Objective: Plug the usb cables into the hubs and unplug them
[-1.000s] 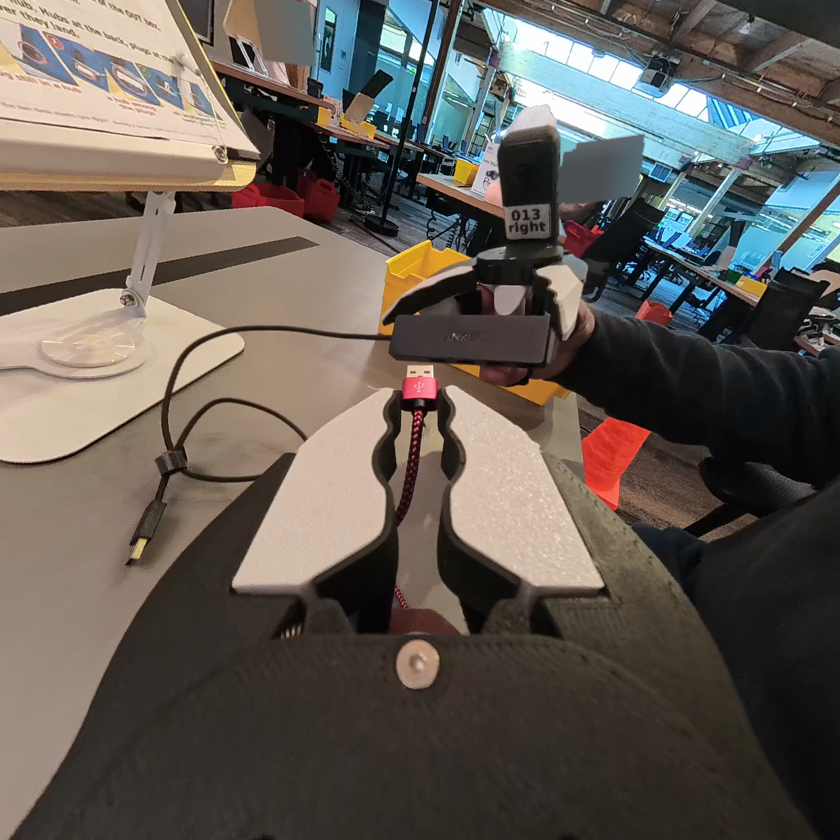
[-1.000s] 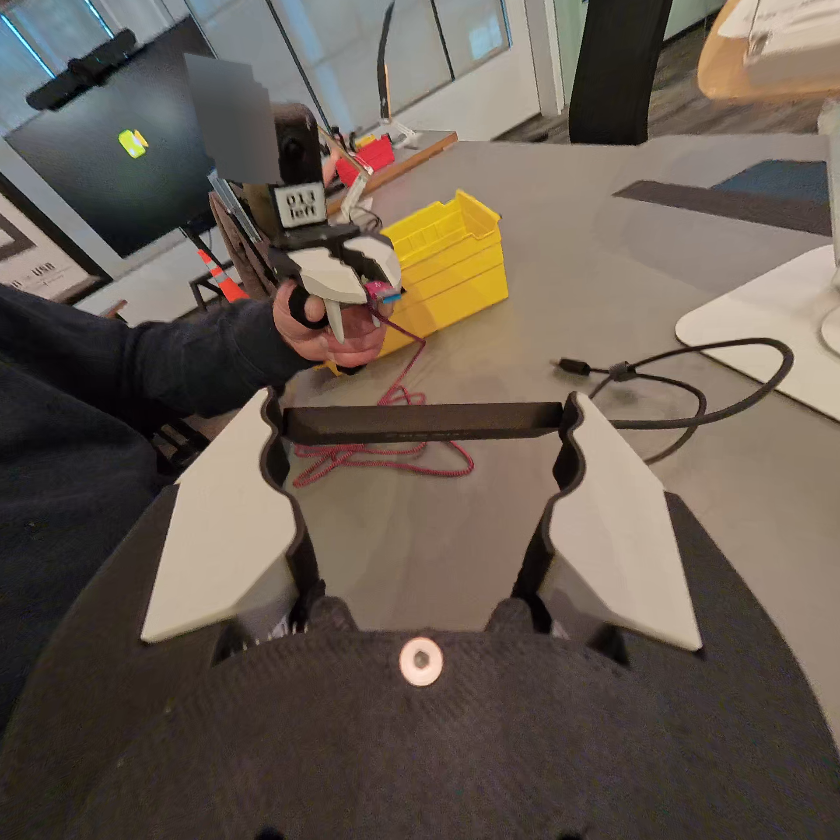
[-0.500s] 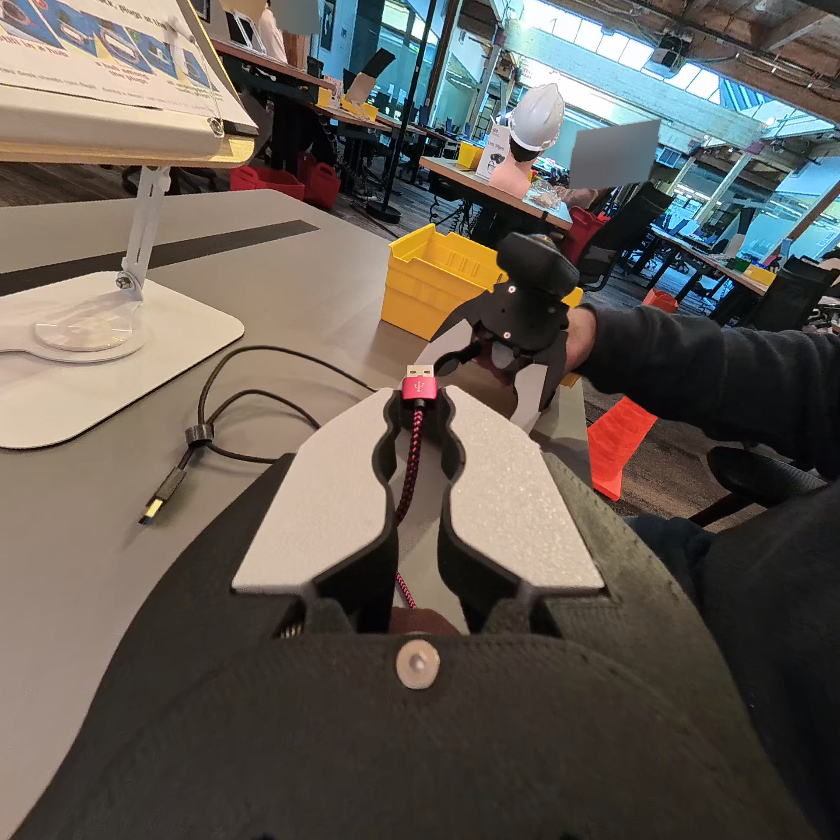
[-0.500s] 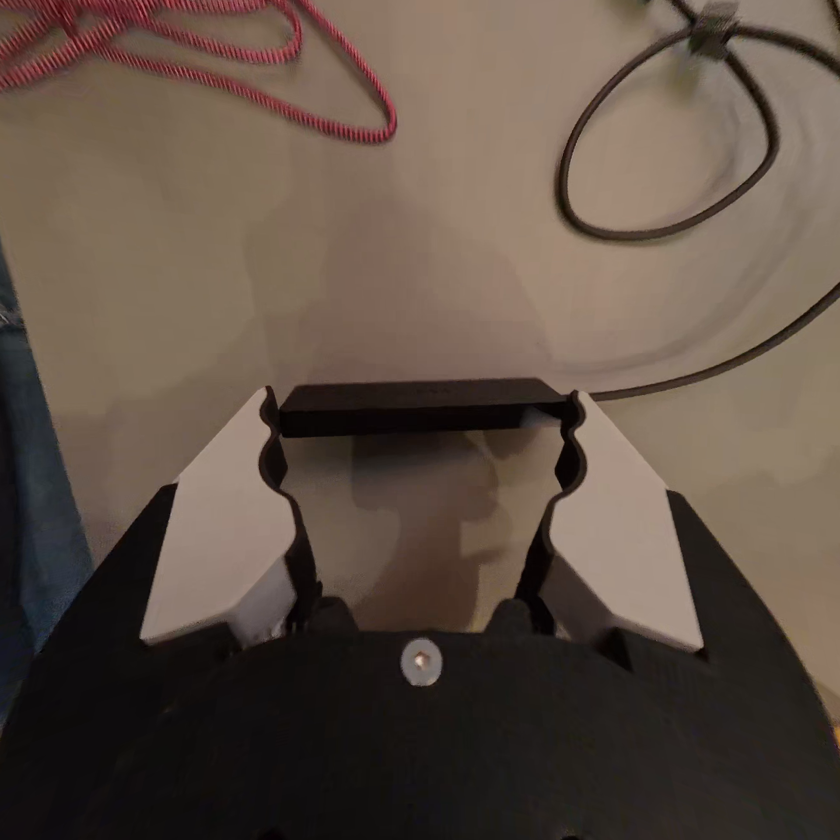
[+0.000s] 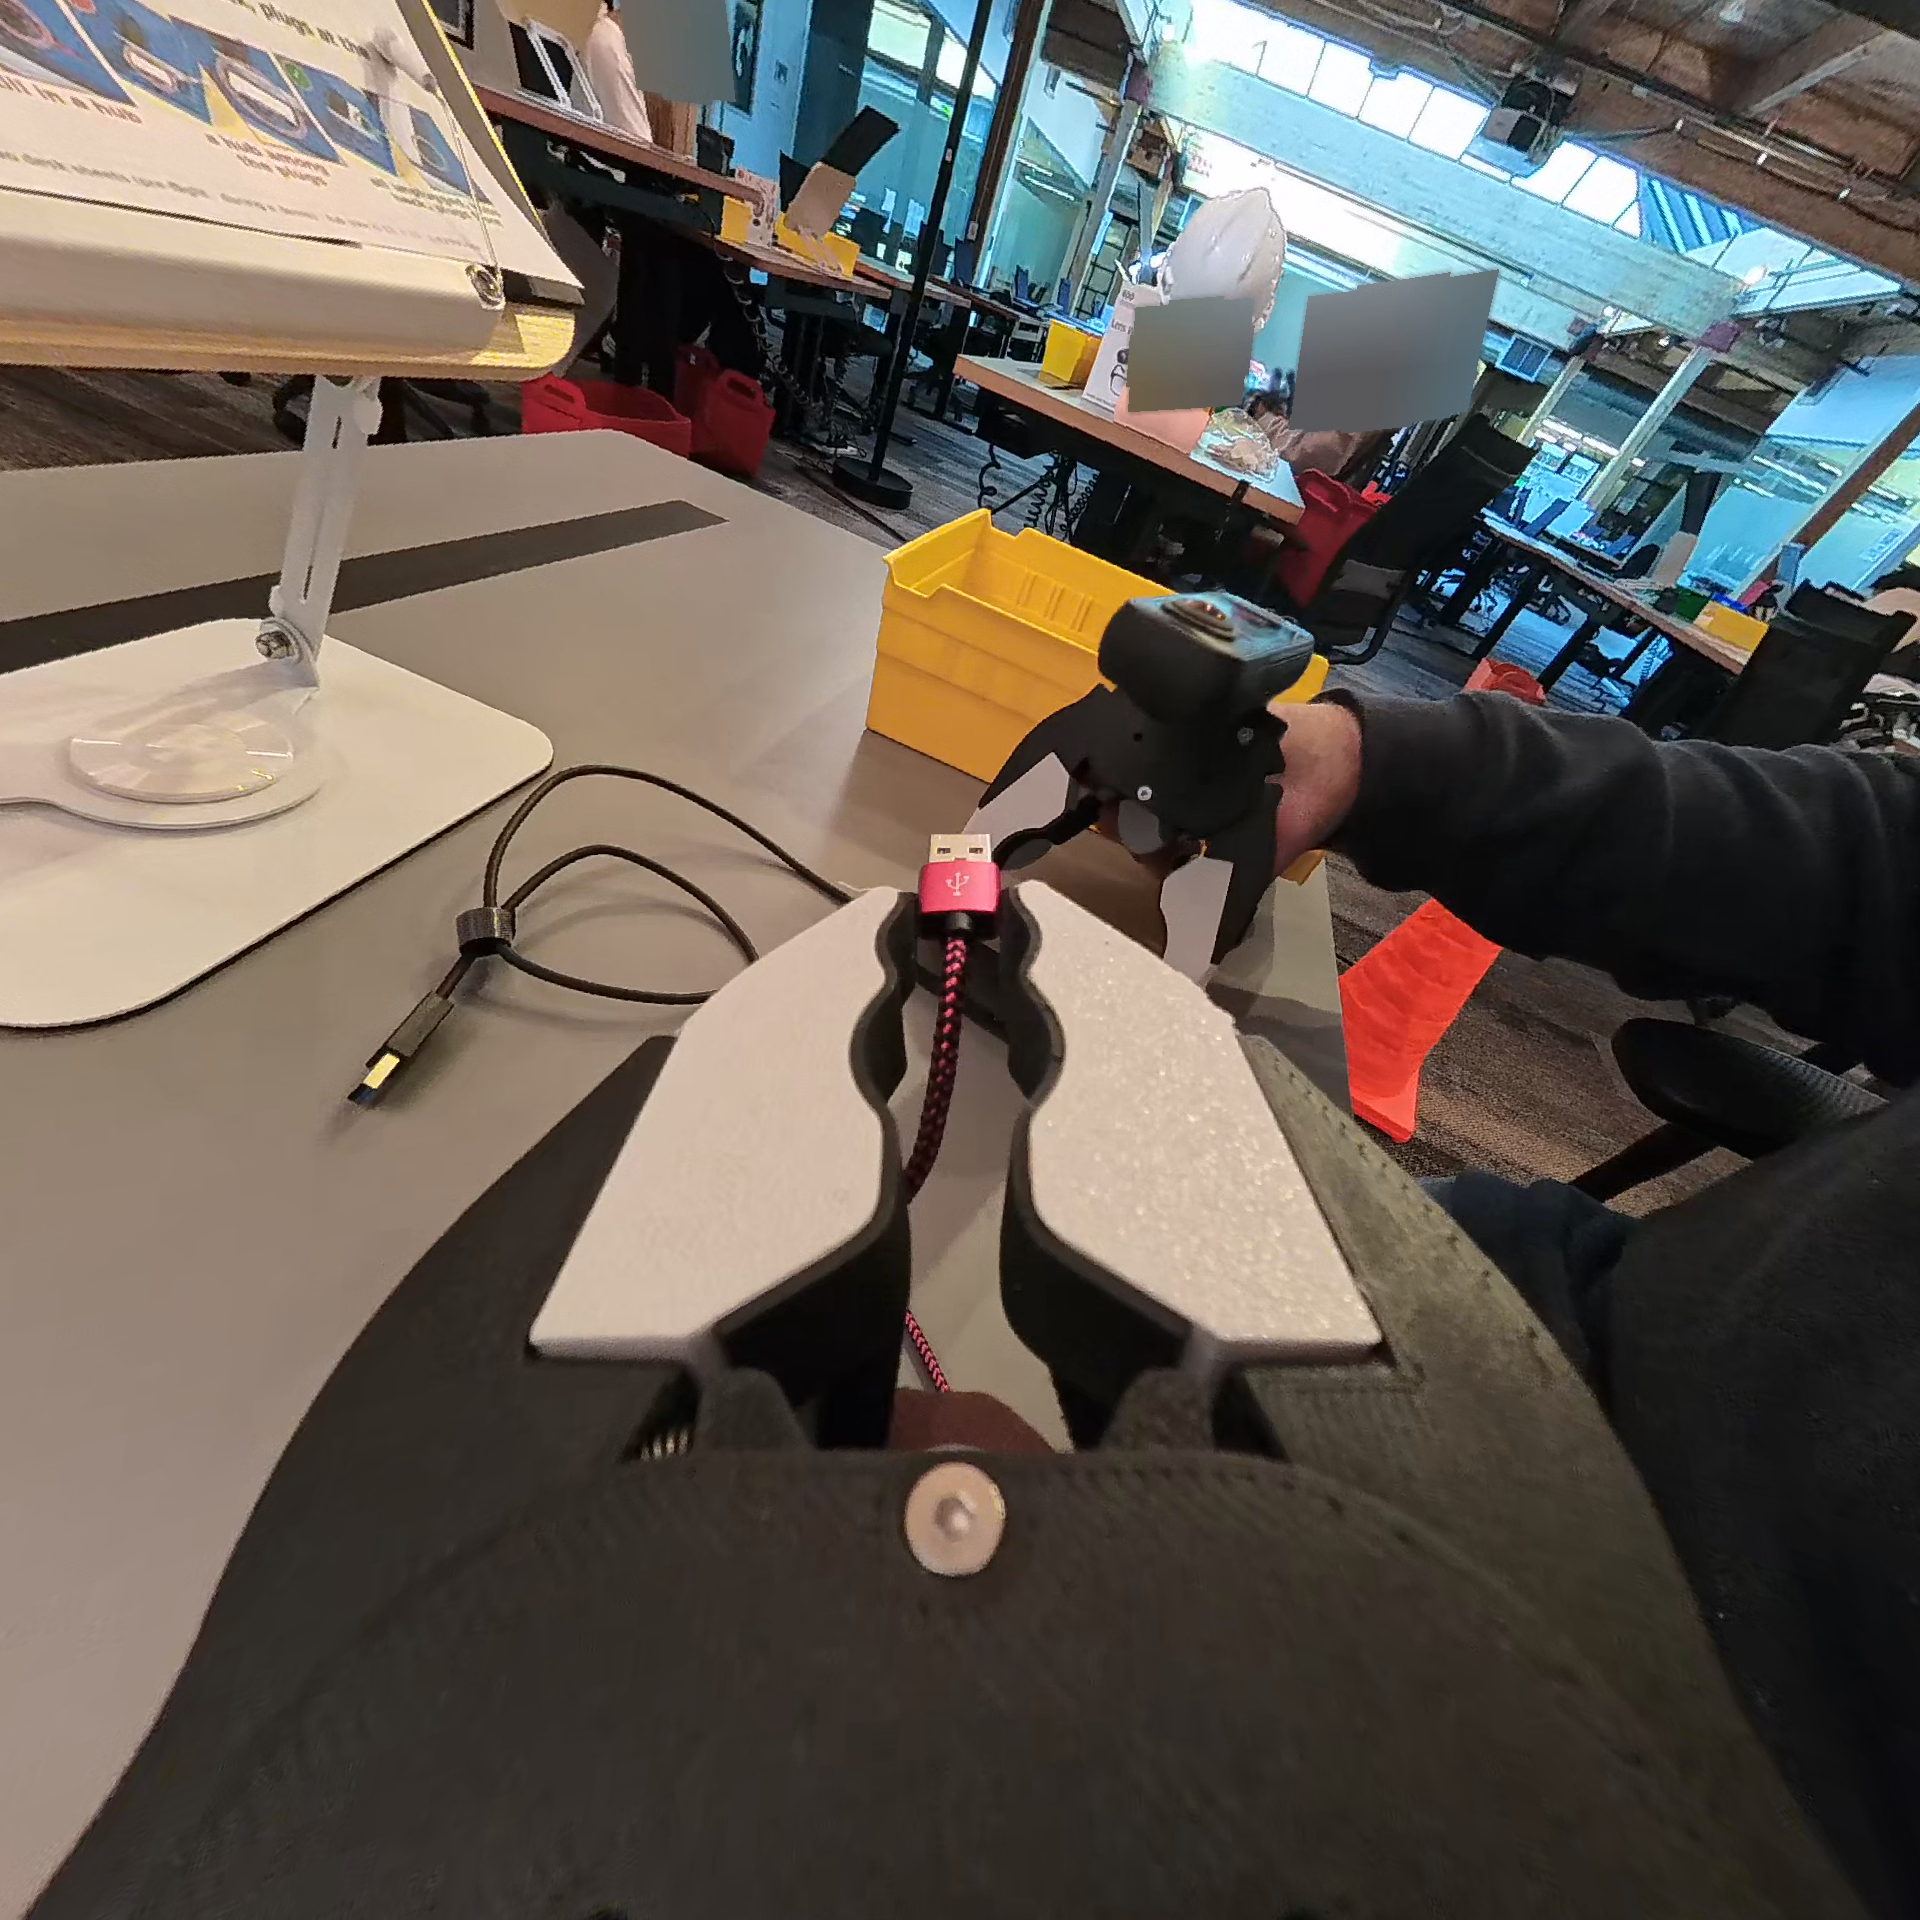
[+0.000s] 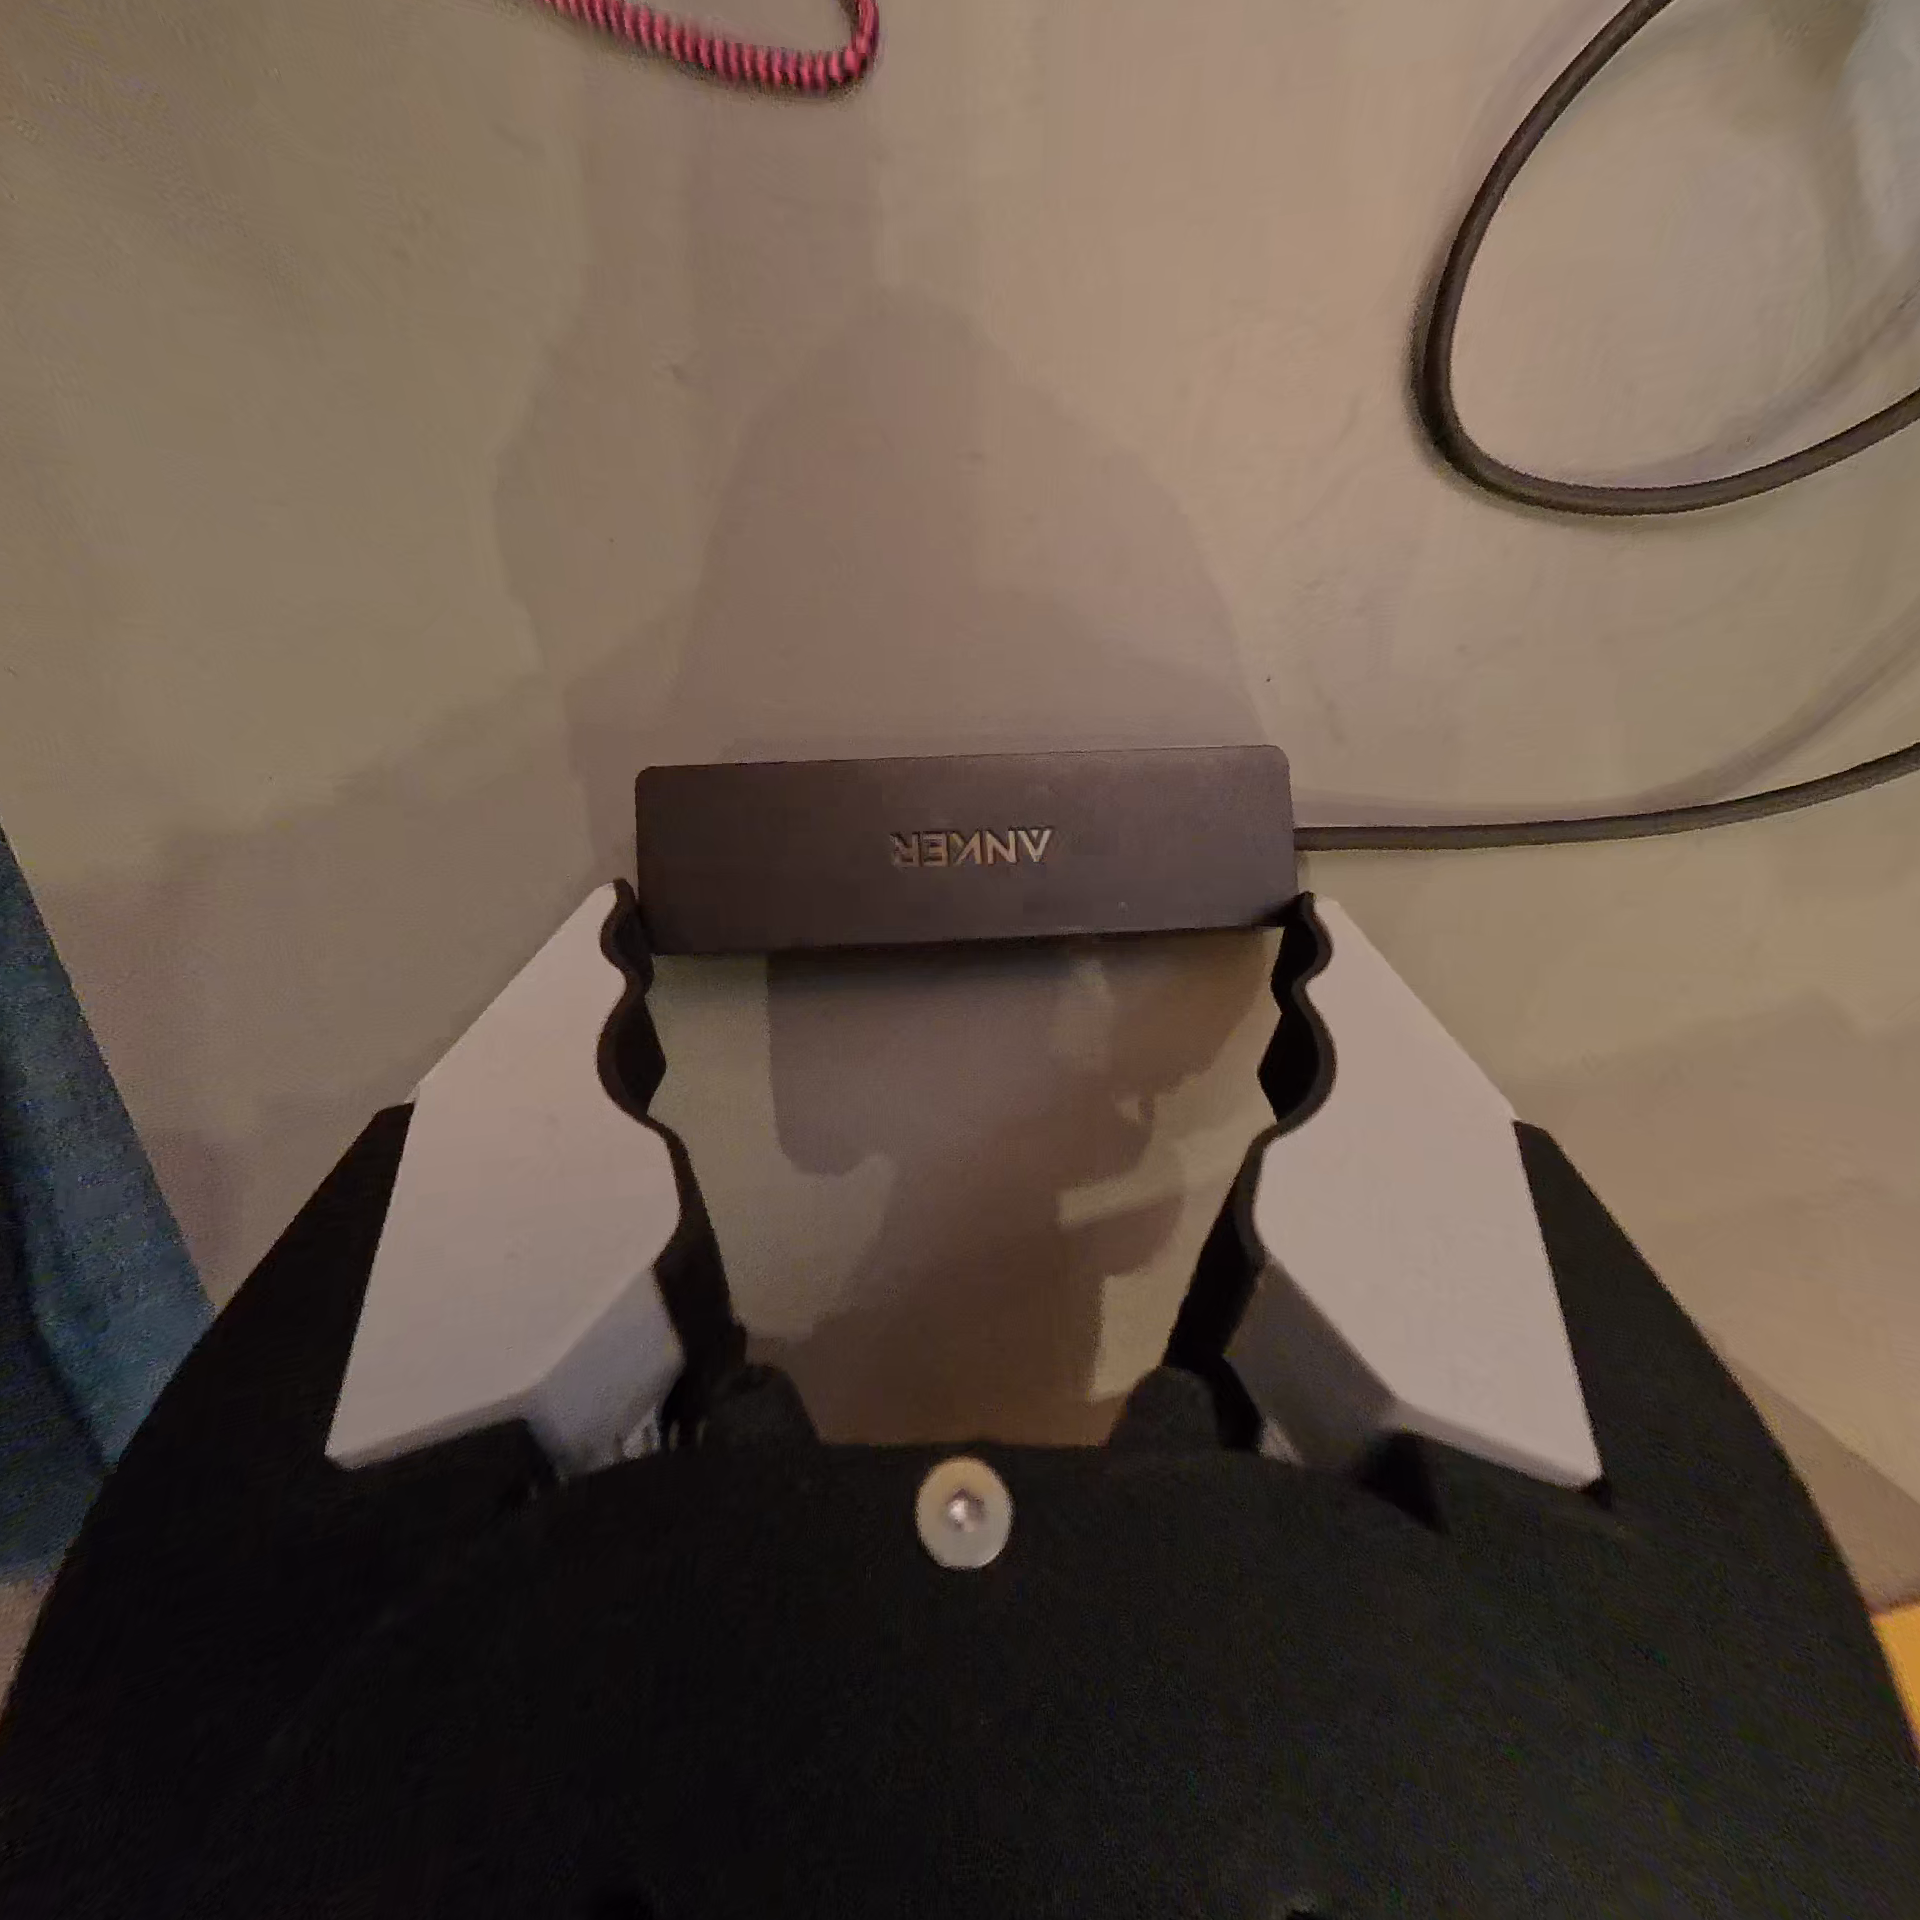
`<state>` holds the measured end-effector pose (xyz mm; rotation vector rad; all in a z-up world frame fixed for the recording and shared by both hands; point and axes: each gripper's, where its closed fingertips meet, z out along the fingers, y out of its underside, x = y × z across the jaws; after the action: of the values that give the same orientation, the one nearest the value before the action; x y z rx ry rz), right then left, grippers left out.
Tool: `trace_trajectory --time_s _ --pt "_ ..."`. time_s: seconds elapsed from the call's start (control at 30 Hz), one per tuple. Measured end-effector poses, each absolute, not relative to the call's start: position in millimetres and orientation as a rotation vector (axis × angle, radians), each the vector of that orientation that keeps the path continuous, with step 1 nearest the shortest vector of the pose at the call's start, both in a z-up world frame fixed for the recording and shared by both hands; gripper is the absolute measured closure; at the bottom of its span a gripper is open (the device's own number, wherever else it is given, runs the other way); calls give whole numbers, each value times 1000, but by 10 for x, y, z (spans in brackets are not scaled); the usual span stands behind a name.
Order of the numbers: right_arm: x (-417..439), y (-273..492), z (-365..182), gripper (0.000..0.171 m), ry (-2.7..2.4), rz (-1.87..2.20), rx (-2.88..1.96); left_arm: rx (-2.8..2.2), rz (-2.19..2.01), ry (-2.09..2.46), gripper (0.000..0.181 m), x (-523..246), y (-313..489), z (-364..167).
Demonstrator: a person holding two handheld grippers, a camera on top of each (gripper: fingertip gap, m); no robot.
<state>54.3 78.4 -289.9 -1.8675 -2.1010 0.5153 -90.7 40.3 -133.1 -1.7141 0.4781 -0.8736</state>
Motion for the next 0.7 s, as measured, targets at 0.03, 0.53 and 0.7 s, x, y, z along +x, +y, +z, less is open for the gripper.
trace_trajectory --time_s 0.03,0.53,0.7 --pt "519 775 -2882 53 -2079 559 -1871 -1714 -875 477 166 -909 403 -1331" --pt "197 641 -2431 54 -1660 1208 -1837 -1723 -876 479 167 -893 409 -1367" --pt "80 583 -2117 54 -1526 1431 -1731 -1720 -875 479 166 -891 405 -1353"
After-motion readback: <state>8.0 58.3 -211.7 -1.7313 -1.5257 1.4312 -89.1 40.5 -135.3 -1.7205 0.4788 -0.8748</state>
